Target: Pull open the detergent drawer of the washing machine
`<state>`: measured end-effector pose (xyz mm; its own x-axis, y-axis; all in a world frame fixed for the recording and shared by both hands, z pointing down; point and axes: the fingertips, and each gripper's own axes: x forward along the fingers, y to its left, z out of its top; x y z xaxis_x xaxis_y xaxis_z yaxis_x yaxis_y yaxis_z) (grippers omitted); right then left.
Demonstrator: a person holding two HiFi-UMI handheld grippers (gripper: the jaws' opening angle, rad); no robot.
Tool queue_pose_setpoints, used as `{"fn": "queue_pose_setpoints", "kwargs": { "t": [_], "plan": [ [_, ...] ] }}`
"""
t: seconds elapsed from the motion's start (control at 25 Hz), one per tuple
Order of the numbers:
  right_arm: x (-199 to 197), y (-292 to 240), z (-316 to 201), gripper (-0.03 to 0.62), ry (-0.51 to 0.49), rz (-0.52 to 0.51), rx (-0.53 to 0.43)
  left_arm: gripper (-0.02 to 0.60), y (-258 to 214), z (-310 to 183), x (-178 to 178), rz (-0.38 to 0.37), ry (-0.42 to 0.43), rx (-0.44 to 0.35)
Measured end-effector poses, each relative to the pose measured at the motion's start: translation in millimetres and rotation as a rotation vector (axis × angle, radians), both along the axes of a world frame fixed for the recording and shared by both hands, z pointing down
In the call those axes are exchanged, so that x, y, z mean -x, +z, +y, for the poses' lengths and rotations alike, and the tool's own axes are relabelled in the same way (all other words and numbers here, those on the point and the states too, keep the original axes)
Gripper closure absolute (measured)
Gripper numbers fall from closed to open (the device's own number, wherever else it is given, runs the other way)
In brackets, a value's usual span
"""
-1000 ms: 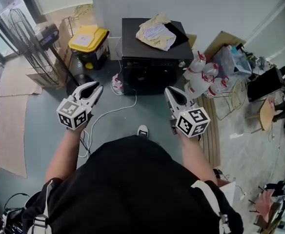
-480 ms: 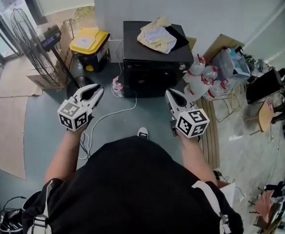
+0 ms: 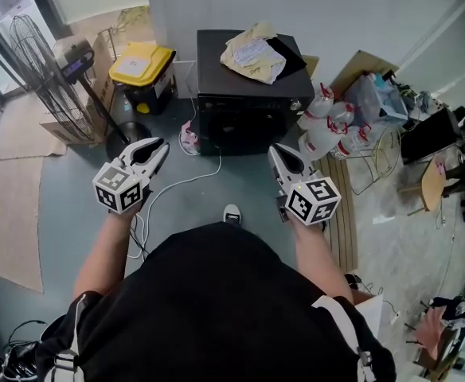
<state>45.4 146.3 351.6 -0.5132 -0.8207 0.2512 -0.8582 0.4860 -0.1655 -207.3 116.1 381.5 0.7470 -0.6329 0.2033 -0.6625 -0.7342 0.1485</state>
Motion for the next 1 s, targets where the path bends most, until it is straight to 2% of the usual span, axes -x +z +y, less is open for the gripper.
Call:
{"fn": "queue_pose_setpoints", "kwargs": {
  "t": [1.0],
  "plan": [
    [-35.4, 35.8, -60.3, 0.582, -0.042, 0.002, 0.067, 0.506, 25.6, -46.8, -35.7, -0.017, -0.037, 0.063]
  ]
}}
